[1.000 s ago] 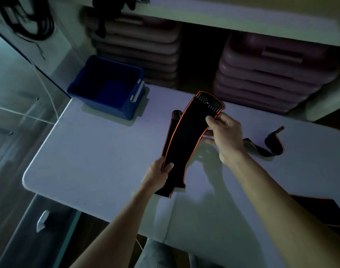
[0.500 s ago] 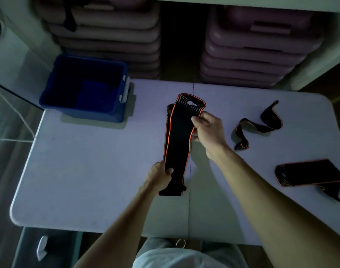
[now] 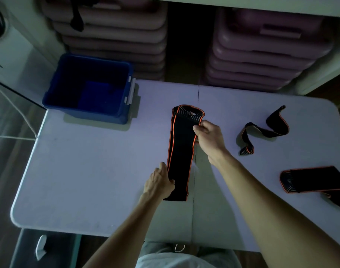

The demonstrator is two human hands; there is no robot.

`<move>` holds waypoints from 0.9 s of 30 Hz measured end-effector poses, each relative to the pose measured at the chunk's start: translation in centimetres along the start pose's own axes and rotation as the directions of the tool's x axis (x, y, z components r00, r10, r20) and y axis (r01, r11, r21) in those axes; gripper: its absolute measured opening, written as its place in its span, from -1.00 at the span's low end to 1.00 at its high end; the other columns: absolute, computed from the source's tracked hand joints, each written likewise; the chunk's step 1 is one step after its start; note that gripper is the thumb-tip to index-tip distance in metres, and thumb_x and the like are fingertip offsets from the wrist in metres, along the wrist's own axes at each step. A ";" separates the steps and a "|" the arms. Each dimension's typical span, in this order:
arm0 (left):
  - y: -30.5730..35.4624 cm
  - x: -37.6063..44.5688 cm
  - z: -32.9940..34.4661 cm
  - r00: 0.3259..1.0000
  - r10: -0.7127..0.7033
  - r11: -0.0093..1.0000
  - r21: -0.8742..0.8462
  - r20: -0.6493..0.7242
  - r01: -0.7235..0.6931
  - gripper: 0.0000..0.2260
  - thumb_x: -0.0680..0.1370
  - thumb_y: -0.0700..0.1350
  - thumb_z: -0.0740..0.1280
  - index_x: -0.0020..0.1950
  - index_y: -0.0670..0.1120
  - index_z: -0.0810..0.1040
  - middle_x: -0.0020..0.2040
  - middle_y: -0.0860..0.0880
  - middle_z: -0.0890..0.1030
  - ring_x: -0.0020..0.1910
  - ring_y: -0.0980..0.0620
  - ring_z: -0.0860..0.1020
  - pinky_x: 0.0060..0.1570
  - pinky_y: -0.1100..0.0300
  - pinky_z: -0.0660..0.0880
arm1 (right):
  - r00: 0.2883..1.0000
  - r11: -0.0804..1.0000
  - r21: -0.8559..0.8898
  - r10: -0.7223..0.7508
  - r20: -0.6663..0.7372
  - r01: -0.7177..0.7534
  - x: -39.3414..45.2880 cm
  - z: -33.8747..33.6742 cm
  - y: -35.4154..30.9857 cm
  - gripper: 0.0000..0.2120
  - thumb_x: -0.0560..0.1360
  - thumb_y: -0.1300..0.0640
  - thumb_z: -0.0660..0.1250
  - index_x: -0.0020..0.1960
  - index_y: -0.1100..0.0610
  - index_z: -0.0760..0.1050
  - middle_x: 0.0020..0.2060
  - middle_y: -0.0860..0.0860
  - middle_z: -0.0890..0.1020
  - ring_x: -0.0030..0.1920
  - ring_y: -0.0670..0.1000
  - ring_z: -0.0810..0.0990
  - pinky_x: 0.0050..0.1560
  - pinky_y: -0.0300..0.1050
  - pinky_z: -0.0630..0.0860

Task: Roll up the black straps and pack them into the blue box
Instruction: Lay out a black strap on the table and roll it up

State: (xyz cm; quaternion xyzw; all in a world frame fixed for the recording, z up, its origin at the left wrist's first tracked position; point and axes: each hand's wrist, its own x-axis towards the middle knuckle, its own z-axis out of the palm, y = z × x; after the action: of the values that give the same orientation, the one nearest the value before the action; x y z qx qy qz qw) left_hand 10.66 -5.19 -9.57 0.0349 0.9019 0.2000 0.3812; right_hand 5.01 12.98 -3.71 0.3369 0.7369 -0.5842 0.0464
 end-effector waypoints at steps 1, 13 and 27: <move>0.0 -0.1 -0.1 1.000 -0.009 1.000 -0.021 -0.015 0.008 -0.75 0.51 -0.08 0.27 0.10 -0.08 0.28 0.04 -0.12 0.51 0.03 -0.19 0.54 -0.05 -0.09 0.55 | 1.000 1.000 -0.010 0.009 0.011 -0.009 0.1 0.1 0.1 -0.77 0.51 0.10 0.30 -0.15 0.28 0.44 -0.30 0.09 0.49 -0.25 0.03 0.47 -0.18 -0.01 0.46; 5.2 7.7 -6.9 0.953 0.003 0.867 -0.473 -0.302 -0.153 -0.72 0.58 -0.02 0.30 0.24 -0.10 0.48 0.13 -0.10 0.51 0.08 -0.06 0.51 0.02 0.11 0.44 | 0.999 0.981 -0.193 0.018 0.045 -0.009 3.1 1.6 0.7 -0.83 0.55 0.20 0.21 -0.03 0.09 0.58 -0.22 -0.02 0.63 -0.30 -0.05 0.54 -0.42 -0.30 0.39; 7.0 12.4 -8.4 0.918 0.023 0.943 -0.297 -0.396 -0.151 -0.82 0.54 -0.07 0.24 0.09 -0.12 0.44 -0.05 -0.26 0.65 -0.10 -0.31 0.61 -0.13 -0.14 0.58 | 0.988 0.952 -0.265 0.149 -0.026 -0.151 6.6 3.1 1.6 -0.88 0.51 0.22 0.28 -0.12 0.23 0.58 -0.20 0.19 0.68 -0.21 0.18 0.66 -0.26 -0.02 0.56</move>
State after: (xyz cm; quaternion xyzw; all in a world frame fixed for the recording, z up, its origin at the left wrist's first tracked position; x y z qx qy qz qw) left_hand -4.61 1.05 -9.91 -0.0274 0.9119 0.3643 0.1867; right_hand -0.21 13.25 -9.06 0.3843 0.7812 -0.4735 0.1332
